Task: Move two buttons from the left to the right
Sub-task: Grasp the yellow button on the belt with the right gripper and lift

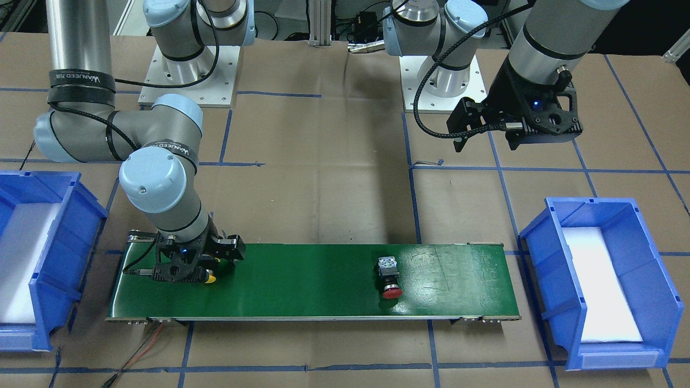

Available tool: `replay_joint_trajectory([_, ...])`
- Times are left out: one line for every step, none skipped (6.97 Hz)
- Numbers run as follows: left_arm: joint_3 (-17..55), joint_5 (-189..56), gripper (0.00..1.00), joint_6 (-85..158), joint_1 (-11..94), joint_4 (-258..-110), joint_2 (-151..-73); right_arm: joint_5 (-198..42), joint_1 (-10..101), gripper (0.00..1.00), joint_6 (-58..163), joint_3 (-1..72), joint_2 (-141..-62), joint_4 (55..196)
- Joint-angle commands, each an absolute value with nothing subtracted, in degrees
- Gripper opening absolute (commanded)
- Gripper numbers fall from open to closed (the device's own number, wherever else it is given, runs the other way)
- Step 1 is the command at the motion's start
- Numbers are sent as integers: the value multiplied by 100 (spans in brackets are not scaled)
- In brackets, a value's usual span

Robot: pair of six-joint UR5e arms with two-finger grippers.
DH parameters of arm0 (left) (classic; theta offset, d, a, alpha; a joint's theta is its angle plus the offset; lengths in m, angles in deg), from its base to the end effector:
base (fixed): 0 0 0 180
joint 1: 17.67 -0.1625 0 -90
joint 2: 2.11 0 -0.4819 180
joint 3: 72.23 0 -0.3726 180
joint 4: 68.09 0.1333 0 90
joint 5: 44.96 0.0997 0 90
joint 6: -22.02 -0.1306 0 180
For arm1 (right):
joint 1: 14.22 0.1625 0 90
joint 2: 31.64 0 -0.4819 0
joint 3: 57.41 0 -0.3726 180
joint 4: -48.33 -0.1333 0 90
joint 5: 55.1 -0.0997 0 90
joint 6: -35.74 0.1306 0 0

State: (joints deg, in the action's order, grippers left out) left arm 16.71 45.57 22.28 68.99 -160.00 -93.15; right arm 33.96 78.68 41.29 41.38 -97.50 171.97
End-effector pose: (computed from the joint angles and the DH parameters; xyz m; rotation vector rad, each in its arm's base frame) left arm -0.1041 -0.4836 0.5106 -0.0982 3.1313 0.0520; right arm 0.1662 -0.6035 0.2704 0.0721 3.1234 -0.0174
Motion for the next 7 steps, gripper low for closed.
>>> replay_joint_trajectory([1654,4557,100,2228,6899,-15993,-9316,3428,7824,3,4058,3771,-9809,16394])
replay_joint_trajectory([1645,4565,100,2228,6899,-16002,-9316,3628,7781,1,4040,3499,-9879,15973])
replay_joint_trajectory([1662,4565,100,2228,6899,-16002,-9308,3639,7685,1,4005,3183,-9992,15517])
replay_joint_trajectory([1654,4565,100,2228,6899,-16002,-9308,3639,7440,1,3587,2858,-10107,15355])
replay_joint_trajectory([1654,4565,100,2228,6899,-16002,-9308,3630,7020,1,3008,2646,-10195,15171])
replay_joint_trajectory([1654,4565,100,2228,6899,-15993,-9308,3604,6494,1,2167,2626,-10274,15204])
replay_joint_trajectory([1663,4565,100,2228,6899,-16002,-9308,3587,5888,1,1393,2609,-10283,15239])
